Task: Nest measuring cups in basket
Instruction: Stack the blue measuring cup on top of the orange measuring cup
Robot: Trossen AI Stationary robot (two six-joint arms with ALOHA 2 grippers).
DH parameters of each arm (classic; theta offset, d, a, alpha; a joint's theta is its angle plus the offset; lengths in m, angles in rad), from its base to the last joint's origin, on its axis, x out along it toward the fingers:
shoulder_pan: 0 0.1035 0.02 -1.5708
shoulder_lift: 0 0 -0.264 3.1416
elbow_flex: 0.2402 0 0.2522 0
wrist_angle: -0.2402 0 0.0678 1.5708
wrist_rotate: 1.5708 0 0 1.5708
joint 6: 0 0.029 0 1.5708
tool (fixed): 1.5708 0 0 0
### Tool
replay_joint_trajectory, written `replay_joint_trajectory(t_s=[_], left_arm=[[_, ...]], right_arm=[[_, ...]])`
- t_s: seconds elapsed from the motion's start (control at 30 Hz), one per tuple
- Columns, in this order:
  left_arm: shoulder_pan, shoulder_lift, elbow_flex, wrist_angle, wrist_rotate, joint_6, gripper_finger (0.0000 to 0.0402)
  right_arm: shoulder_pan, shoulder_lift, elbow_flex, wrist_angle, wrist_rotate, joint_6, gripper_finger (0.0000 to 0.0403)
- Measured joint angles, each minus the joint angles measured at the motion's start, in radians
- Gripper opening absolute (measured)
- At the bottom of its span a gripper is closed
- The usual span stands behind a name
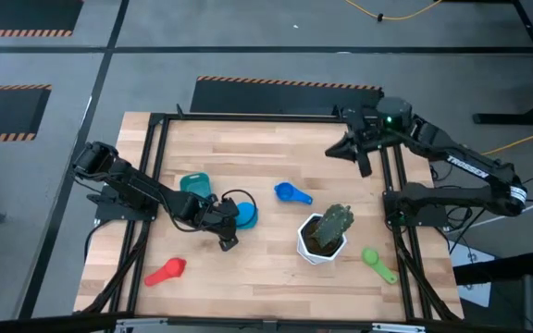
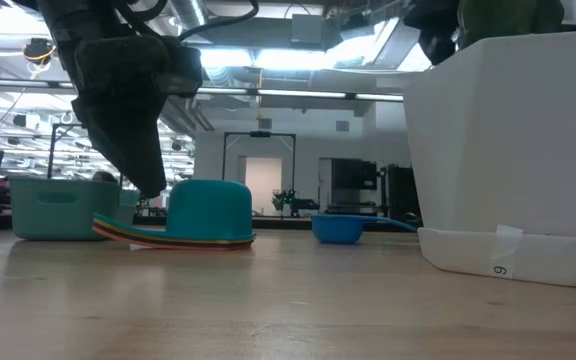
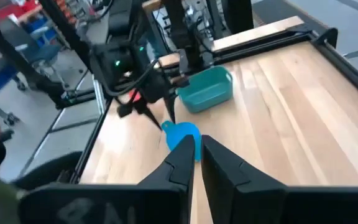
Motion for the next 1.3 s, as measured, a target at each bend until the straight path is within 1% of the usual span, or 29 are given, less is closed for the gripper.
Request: replay_joint_trajectory(t_s=[0.23,0.37,0.5,0.67,1.07,1.17,1.3], left_arm=[[0.0,0.0,0.0,0.017,-0.016,0.0,0.016],[0.001,0.0,0.0,0.016,-0.01,-0.001,0.0161],[0.003,0.0,0.0,0.024,-0.006,-0.002,0.017],[0.009,0.0,0.0,0.049,-0.003,-0.017,0.0202],[0.025,0.0,0.0,0.05,-0.005,-0.034,0.0321],[0.025,0.0,0.0,0.05,0.031,-0.029,0.0336],[0.038,0.0,0.0,0.05,0.103,0.005,0.0339]], right_arm=[[0.1,-0.076,-0.058,0.0,0.081,0.03,0.0033],[0.126,-0.096,-0.081,0.003,0.109,0.03,0.0033],[0.135,-0.099,-0.102,0.004,0.11,0.032,0.0033],[0.136,-0.098,-0.104,-0.005,0.125,0.031,0.0033],[0.136,-0.099,-0.104,-0.005,0.125,0.033,0.0033],[0.136,-0.099,-0.104,-0.006,0.125,0.033,0.0033],[0.136,-0.099,-0.104,-0.006,0.125,0.033,0.0033]])
